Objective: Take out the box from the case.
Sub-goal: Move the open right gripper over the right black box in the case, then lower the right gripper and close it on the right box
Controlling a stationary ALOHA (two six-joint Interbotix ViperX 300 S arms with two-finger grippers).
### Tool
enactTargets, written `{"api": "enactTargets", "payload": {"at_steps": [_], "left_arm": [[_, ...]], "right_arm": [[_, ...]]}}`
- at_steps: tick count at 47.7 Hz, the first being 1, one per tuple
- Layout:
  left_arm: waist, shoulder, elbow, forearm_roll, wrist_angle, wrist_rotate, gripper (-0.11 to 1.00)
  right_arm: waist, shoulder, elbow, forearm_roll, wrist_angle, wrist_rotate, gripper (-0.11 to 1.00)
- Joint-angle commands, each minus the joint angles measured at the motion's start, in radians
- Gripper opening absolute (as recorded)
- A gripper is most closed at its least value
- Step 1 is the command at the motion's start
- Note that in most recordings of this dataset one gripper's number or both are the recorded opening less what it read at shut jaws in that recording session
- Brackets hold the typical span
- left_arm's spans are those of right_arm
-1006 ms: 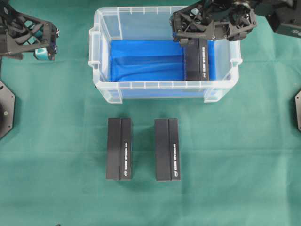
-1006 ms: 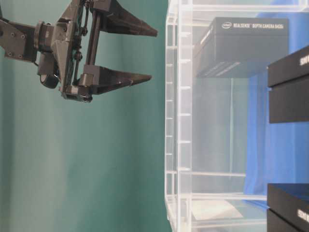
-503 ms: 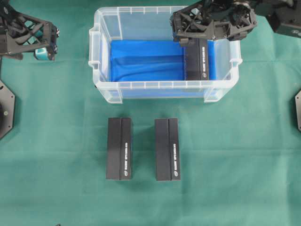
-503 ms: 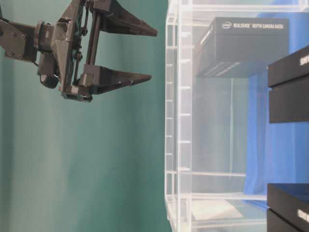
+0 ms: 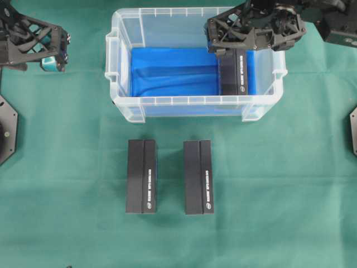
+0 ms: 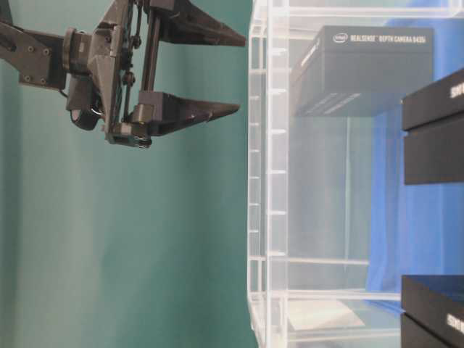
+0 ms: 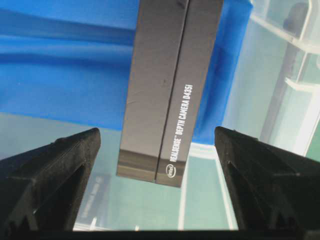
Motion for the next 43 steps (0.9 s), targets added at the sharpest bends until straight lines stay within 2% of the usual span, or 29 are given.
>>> {"api": "enactTargets", "payload": {"at_steps": [1, 43], "left_arm": [[0.003, -0.009, -0.021, 0.000, 0.002, 0.002, 0.98], [0.000, -0.009, -0.020, 0.000, 0.000, 0.002, 0.98]], "right_arm": [[0.005, -0.012, -0.009, -0.006, -0.005, 0.003, 0.92], [0.005, 0.035, 0.094, -0.015, -0.158, 0.000, 0.92]]}}
